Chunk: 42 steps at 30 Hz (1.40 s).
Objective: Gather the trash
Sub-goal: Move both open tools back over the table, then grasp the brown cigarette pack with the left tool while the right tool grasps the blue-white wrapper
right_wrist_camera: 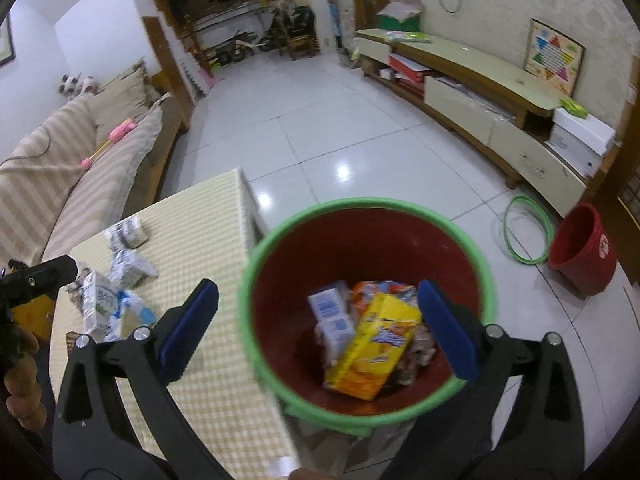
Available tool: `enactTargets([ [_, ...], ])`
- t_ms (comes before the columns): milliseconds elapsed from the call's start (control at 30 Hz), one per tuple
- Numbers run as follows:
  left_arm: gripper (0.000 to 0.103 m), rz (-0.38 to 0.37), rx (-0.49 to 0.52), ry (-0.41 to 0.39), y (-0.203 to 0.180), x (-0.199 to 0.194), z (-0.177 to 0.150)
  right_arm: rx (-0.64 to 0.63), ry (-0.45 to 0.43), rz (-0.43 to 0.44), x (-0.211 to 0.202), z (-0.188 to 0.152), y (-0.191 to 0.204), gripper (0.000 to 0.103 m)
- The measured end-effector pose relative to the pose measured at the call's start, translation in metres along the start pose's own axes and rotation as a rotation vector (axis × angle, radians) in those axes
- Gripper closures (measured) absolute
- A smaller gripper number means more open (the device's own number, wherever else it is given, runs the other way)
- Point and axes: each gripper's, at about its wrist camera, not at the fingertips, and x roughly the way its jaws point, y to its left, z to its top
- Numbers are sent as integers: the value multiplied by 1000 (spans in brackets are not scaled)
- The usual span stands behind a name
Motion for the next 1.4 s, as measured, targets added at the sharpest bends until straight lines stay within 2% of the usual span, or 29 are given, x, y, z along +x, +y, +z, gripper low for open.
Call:
enactTargets([
  [300,8,99,-132,-34,102,-51,-20,-126,49,86,18,-14,93,5],
  [467,8,155,-227,-18,160,-66,-45,-192,99,138,34,-31,143,5],
  [600,8,180,-298,6,192,-68,-68,-241,135,158,42,-43,171,5],
  [733,8,179,-332,31,206,-62,-86,-286,175,168,53,-57,194,5],
  [900,8,182,-328,59,209,-49,-102,-320,216,171,65,-71,209,5],
  [1100,8,198,-311,96,206,-32,-110,-336,241,173,73,-80,215,5],
  [1400,8,267,-279,137,209,-12,-116,-345,268,161,91,-87,215,5],
])
